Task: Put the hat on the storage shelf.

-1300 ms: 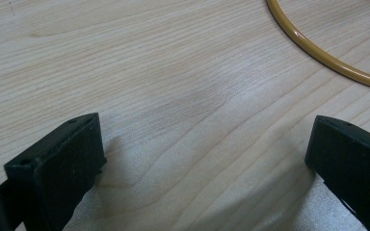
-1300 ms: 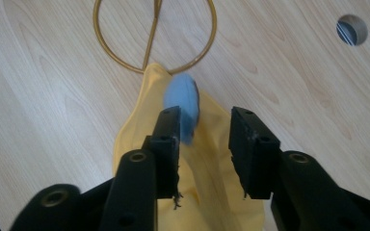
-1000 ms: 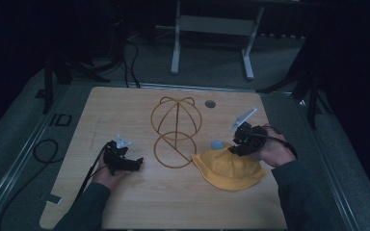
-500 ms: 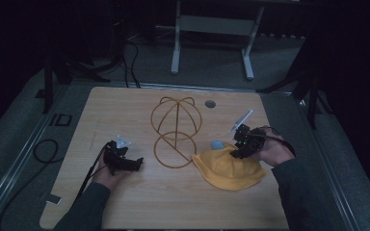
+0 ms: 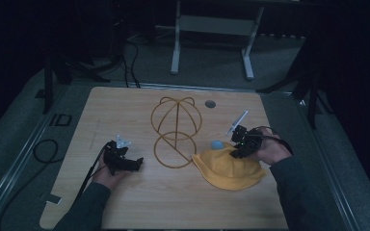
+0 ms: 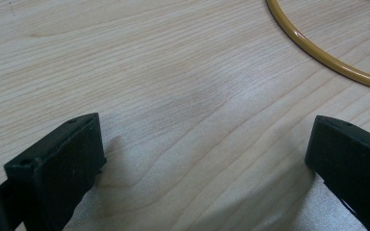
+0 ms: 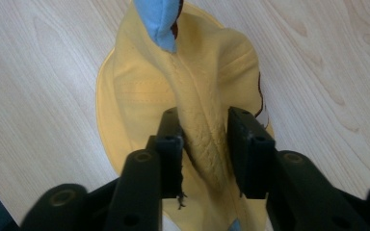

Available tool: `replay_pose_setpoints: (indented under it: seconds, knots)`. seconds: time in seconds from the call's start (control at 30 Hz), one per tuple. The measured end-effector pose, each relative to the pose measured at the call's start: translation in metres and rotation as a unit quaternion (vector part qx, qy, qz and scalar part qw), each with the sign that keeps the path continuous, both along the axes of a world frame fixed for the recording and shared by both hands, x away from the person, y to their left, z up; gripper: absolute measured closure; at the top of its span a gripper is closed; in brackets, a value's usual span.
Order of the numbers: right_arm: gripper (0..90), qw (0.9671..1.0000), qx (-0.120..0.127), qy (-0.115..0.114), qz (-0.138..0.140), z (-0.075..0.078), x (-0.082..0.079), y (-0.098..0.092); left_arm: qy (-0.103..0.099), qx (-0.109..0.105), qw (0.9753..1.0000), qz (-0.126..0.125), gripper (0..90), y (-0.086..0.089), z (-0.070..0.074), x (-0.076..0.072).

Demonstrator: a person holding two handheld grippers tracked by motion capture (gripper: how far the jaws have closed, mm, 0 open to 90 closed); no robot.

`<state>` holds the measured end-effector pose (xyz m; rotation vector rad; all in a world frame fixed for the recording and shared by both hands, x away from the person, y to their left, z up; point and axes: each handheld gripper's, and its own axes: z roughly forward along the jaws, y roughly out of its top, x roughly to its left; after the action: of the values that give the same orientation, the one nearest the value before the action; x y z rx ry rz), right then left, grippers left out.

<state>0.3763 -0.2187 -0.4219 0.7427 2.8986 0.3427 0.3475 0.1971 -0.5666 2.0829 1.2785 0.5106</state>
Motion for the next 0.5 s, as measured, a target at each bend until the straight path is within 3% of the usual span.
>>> replay_pose_setpoints:
  seconds: [0.17,0.5]
  knots:
    - [80.0,0.9998,-0.013,0.001,0.012,-0.0003,-0.0018,0.0022,0.0,0.0,1.0,0.0,0.1,0.0,0.0,0.0]
    - [81.4,0.9998,-0.018,-0.003,0.012,0.003,-0.0044,0.0012,0.0,0.0,1.0,0.0,0.1,0.0,0.0,0.0]
